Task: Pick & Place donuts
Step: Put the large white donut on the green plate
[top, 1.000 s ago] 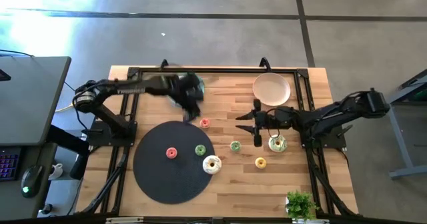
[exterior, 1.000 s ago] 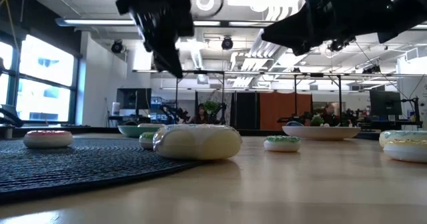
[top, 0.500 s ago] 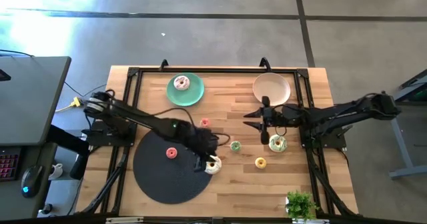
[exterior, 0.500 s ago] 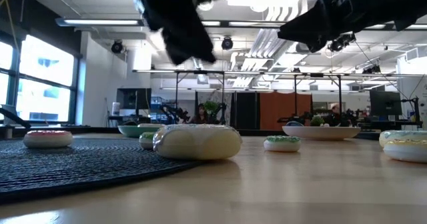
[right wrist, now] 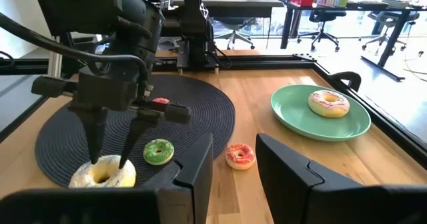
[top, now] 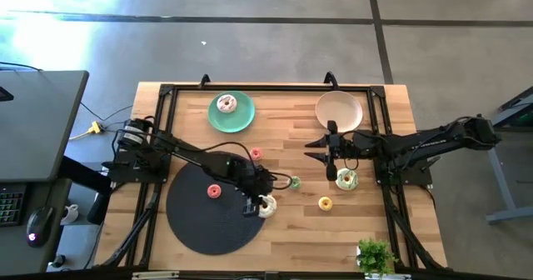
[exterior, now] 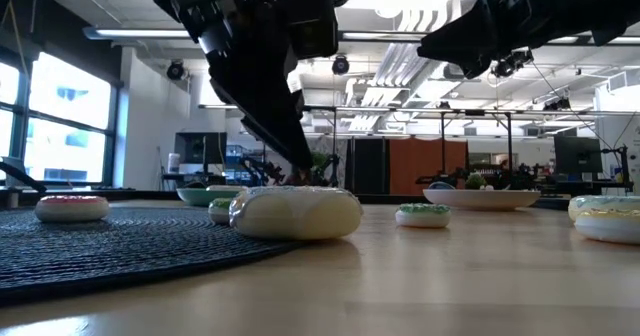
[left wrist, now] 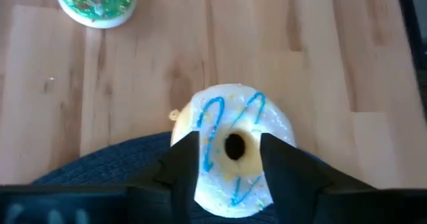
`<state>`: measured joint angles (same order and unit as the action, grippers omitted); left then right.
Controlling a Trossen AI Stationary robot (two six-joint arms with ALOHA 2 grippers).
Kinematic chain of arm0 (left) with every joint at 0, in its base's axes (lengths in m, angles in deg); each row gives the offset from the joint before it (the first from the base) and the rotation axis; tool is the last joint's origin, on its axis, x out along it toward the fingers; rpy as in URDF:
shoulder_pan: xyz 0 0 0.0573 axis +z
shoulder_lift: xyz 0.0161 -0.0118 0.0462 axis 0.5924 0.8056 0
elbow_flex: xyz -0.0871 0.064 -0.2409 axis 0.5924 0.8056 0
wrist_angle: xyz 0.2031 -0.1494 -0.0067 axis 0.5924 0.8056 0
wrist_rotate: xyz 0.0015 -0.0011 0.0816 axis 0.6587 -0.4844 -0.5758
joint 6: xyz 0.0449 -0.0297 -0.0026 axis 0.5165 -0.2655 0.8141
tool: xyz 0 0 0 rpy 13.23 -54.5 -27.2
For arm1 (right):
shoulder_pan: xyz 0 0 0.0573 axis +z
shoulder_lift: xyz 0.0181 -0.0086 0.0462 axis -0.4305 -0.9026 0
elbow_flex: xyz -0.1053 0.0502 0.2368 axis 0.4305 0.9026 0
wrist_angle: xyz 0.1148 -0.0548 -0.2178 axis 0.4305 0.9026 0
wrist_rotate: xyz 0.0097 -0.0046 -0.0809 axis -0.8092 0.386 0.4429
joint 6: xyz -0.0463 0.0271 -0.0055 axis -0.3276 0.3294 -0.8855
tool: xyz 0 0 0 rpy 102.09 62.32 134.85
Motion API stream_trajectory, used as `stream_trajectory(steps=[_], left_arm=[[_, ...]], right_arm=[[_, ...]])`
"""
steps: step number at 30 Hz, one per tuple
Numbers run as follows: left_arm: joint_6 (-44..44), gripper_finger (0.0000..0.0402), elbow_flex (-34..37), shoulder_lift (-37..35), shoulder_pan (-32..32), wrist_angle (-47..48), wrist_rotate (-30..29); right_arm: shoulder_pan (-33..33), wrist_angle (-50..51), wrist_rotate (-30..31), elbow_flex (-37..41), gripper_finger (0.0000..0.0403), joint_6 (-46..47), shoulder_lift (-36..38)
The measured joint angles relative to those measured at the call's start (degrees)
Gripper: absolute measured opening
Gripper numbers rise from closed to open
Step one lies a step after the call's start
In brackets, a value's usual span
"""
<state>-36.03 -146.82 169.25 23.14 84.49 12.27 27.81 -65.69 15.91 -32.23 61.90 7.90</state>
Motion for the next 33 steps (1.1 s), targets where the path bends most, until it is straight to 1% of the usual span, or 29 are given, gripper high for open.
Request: stream_trajectory(steps=[4,7,10,12,13,15,17,20,25,28,30,33], left_arm=[[0.2,0.0197,0.0,0.0,0.0,1.6,-4.7],[-0.8,0.0211,0.0,1.0,0.1,2.5,-4.5],[-2.2,0.0213,0.2,2.4,-0.2,2.6,-1.2],[-2.9,0.0213,-0.3,3.6,-0.7,-0.3,-1.8],[-2.9,0.0213,-0.4,4.2,-0.8,-0.6,-2.9],[-3.1,0.0213,0.2,4.5,-0.7,1.9,-3.7],[-3.1,0.0208,-0.3,5.9,-0.5,-0.1,-4.9],[-3.1,0.0176,-0.1,5.7,0.3,1.5,-5.5],[-4.9,0.0086,-0.4,5.5,2.3,2.2,-3.9],[-4.7,0.0042,-3.6,5.5,3.9,6.2,-2.0],[-3.7,0.0025,-7.1,5.5,4.8,10.2,-1.6],[0.3,0.0020,-12.7,5.5,6.7,17.5,-2.8]], right_arm=[[0.0,0.0,-0.2,0.0,0.0112,0.0,0.0],[0.0,0.0,-0.2,0.0,0.0112,0.0,0.0],[0.0,0.0,-0.2,0.0,0.0112,0.0,0.0],[0.0,0.2,-0.2,0.0,0.0112,-0.1,0.0],[0.0,0.2,-0.2,0.0,0.0112,-0.1,0.0],[0.0,0.1,-0.2,0.0,0.0112,-0.1,0.0],[0.0,0.2,-0.2,0.1,0.0112,-0.2,0.1],[0.0,0.2,-0.2,0.1,0.0112,-0.2,0.1],[0.0,0.1,-0.2,0.1,0.0112,-0.2,0.1],[0.0,0.0,-0.2,0.1,0.0112,-0.2,0.1],[0.0,0.0,-0.2,0.1,0.0112,-0.2,0.1],[0.0,0.0,-0.2,0.1,0.0112,-0.2,0.1]])
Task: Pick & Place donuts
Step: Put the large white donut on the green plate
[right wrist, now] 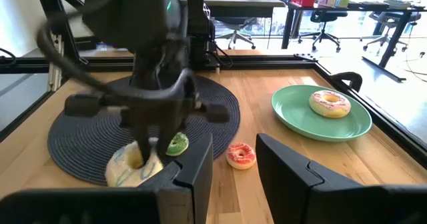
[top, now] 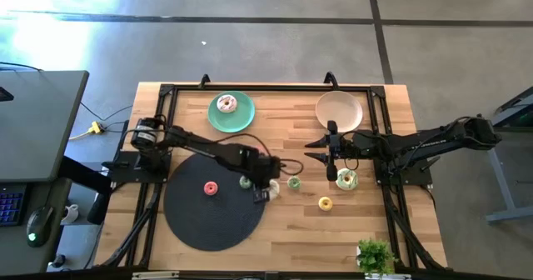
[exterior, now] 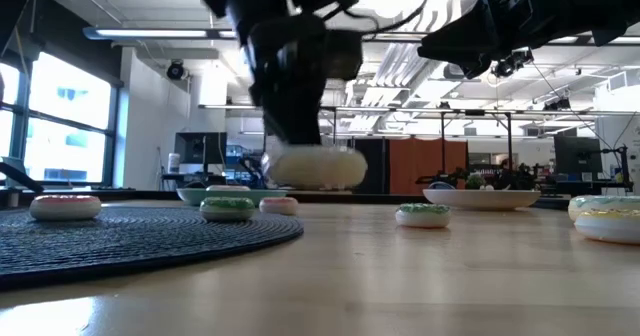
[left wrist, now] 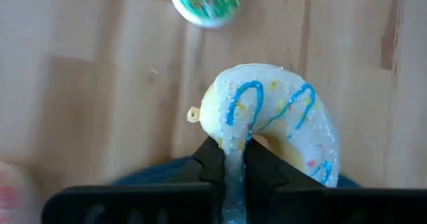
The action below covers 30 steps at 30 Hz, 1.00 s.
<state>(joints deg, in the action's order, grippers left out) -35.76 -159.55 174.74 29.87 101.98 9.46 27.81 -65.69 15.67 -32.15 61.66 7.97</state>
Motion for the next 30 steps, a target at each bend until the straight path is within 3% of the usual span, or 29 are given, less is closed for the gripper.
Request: stream_trajectory(steps=[7,11,16,20,26,30], left_arm=[[10.4,0.0028,-14.3,-0.2,6.2,20.2,-6.3],[12.8,0.0022,-17.7,-4.1,12.0,26.3,-12.0],[13.9,0.0021,-14.1,-12.9,20.9,25.9,-12.9],[15.5,0.0021,-7.9,-18.0,28.8,19.8,-11.6],[15.8,0.0027,2.8,-17.5,39.7,11.0,-10.7],[16.4,0.0055,9.8,-15.1,44.4,0.7,-4.4]], right_arm=[[0.0,0.3,0.0,0.0,0.0112,0.0,0.0],[0.0,1.7,0.0,0.0,0.0112,0.3,0.0],[0.0,3.2,0.0,0.0,0.0112,3.4,0.0],[0.0,2.0,0.1,0.0,0.0112,4.3,0.0],[0.0,2.1,0.0,0.0,0.0112,4.3,0.0],[0.0,2.1,0.0,0.0,0.0112,4.2,0.0]])
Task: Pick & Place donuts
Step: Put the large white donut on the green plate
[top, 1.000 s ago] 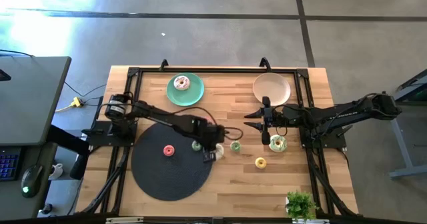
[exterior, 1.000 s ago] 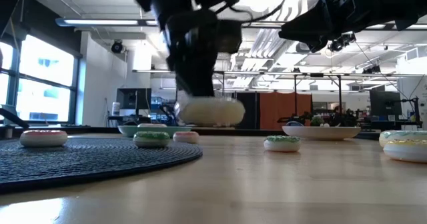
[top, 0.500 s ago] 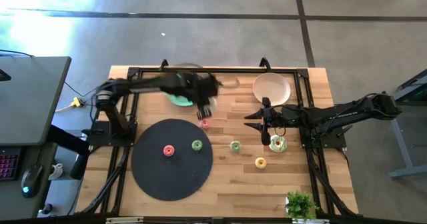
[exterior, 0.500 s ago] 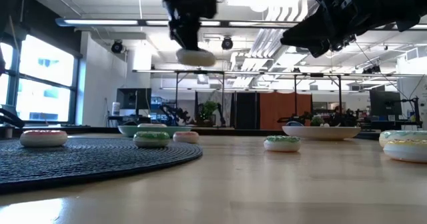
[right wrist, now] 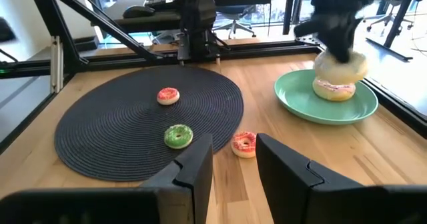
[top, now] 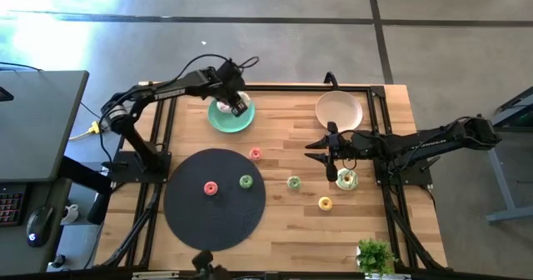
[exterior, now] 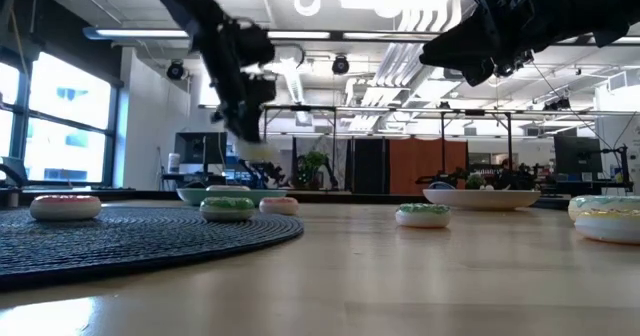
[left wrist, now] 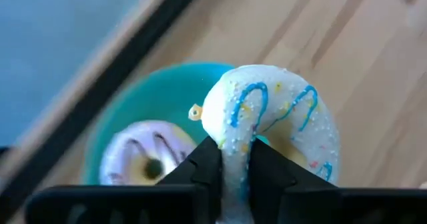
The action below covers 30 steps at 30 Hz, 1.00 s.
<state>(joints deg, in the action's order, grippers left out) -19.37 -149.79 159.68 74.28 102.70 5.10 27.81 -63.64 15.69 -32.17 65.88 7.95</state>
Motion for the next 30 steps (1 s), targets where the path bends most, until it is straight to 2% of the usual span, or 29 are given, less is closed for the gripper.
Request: stream_trajectory(steps=[4,7,12,15,21,25,30], left_arm=[[-0.2,0.0090,2.4,2.6,3.4,-6.2,5.2],[-0.3,0.0105,3.1,5.5,4.0,-8.0,6.0],[0.0,0.0110,3.0,9.4,3.6,-10.2,2.9],[0.0,0.0115,3.0,10.9,3.8,-10.5,3.3],[1.5,0.0150,2.9,11.5,3.6,-10.6,-0.5],[1.7,0.0182,0.3,11.2,3.6,-6.6,-1.0],[3.4,0.0205,-4.6,11.2,2.3,1.8,-7.7]], right_arm=[[0.0,-0.5,0.0,0.0,0.0112,-0.4,0.0],[0.0,-0.5,0.0,0.0,0.0112,-0.6,0.0],[0.0,-0.5,0.0,0.0,0.0112,-0.5,0.0],[0.0,-0.5,0.0,0.0,0.0112,-0.5,0.0],[0.0,-0.4,0.0,0.0,0.0112,-0.4,0.0],[0.0,-0.5,0.0,0.0,0.0112,-0.4,0.0],[0.0,-0.4,0.0,0.0,0.0112,-0.4,0.0]])
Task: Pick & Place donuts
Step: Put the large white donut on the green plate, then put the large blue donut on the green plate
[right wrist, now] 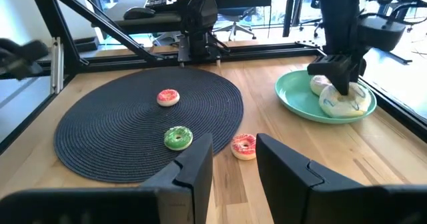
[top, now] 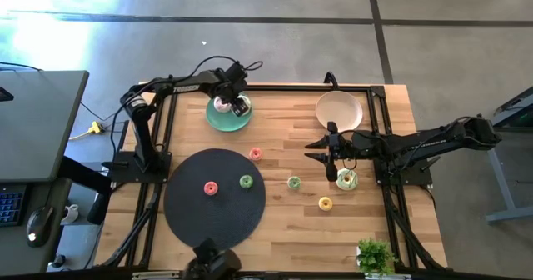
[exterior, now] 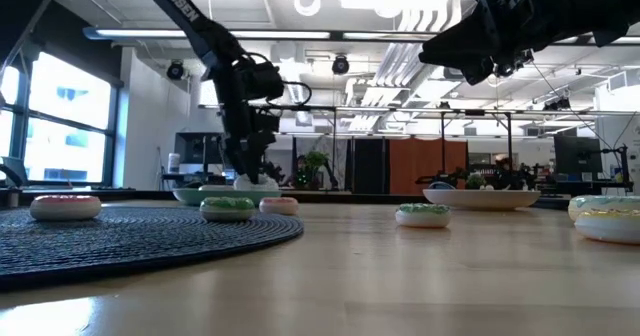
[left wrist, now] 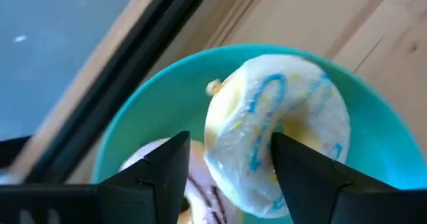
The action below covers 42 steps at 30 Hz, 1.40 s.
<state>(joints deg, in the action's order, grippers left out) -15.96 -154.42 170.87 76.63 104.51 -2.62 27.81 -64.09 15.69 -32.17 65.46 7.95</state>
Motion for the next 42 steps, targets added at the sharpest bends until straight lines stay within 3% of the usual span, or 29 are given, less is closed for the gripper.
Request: stream_trajectory(steps=[10,18,23,29,36,42], left_arm=[[1.1,0.0207,-10.5,-0.1,-1.1,17.8,0.2],[1.2,0.0207,-21.2,-2.5,-1.9,31.7,17.8],[2.6,0.0207,-21.2,-10.4,-4.1,31.5,19.3],[2.3,0.0207,-14.5,-23.2,-10.8,22.5,19.4],[-1.2,0.0207,0.7,-33.0,-23.2,2.2,19.7],[-4.4,0.0207,6.2,-34.1,-30.7,-0.9,16.6]], right_arm=[[0.0,0.9,0.9,0.0,0.0112,-3.6,0.0],[0.0,0.9,-0.4,0.0,0.0112,-8.0,0.0],[0.0,1.9,-4.6,0.0,0.0112,-5.4,0.0],[0.0,9.0,-7.2,-2.8,0.0112,-4.4,0.0],[0.3,37.4,-4.5,-17.2,0.0112,-1.7,-0.1],[1.4,59.5,-3.9,-25.4,0.0118,10.6,-0.9]])
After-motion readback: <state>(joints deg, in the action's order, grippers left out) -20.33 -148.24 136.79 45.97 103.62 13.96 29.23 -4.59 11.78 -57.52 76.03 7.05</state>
